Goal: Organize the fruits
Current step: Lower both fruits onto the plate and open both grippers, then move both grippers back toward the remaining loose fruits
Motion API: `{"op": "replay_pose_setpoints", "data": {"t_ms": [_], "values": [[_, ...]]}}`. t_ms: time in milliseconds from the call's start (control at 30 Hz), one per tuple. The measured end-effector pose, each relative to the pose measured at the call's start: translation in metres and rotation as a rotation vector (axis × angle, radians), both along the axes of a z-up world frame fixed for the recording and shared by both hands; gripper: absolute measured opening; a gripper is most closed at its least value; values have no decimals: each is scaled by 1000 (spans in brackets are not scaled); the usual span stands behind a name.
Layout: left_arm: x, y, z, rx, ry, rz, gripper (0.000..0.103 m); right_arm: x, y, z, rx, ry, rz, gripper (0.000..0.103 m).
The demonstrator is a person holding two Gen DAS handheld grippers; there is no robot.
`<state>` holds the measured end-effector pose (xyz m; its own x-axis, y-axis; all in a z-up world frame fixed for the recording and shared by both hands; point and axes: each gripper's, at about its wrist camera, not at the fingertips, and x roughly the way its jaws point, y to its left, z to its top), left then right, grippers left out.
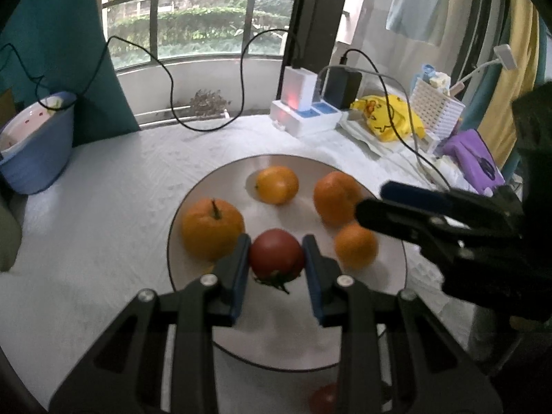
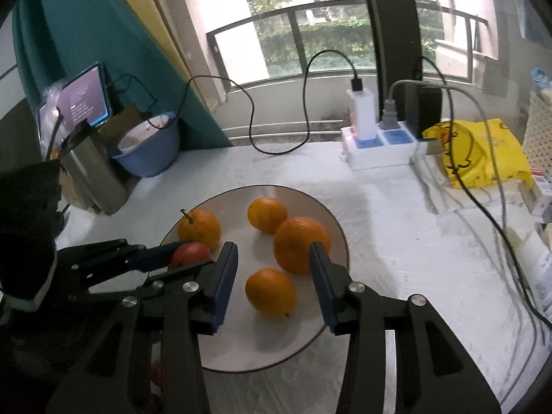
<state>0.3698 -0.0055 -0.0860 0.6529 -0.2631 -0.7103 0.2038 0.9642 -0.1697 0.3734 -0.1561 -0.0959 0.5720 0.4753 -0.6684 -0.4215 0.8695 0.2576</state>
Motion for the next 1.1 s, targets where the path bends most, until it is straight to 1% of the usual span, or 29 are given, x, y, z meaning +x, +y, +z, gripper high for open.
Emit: {"op": "replay_pose_setpoints", "data": {"t_ms": [67, 133, 333, 633, 1100], "values": [[-1, 1, 2, 2, -6, 7, 35, -3, -4, 0, -4, 6, -11, 45], [-4, 2, 6, -5, -14, 11, 46, -6, -7, -1, -6, 11, -18, 45], [-17, 5, 21, -14, -51, 17, 46, -21, -8, 5, -14, 8, -20, 45], [-51, 12, 37, -20, -86, 34, 46, -50, -8, 13, -29, 3, -14, 45], [-104, 16, 42, -37, -105, 45, 46, -104, -5, 19, -53, 6, 1, 45]]}}
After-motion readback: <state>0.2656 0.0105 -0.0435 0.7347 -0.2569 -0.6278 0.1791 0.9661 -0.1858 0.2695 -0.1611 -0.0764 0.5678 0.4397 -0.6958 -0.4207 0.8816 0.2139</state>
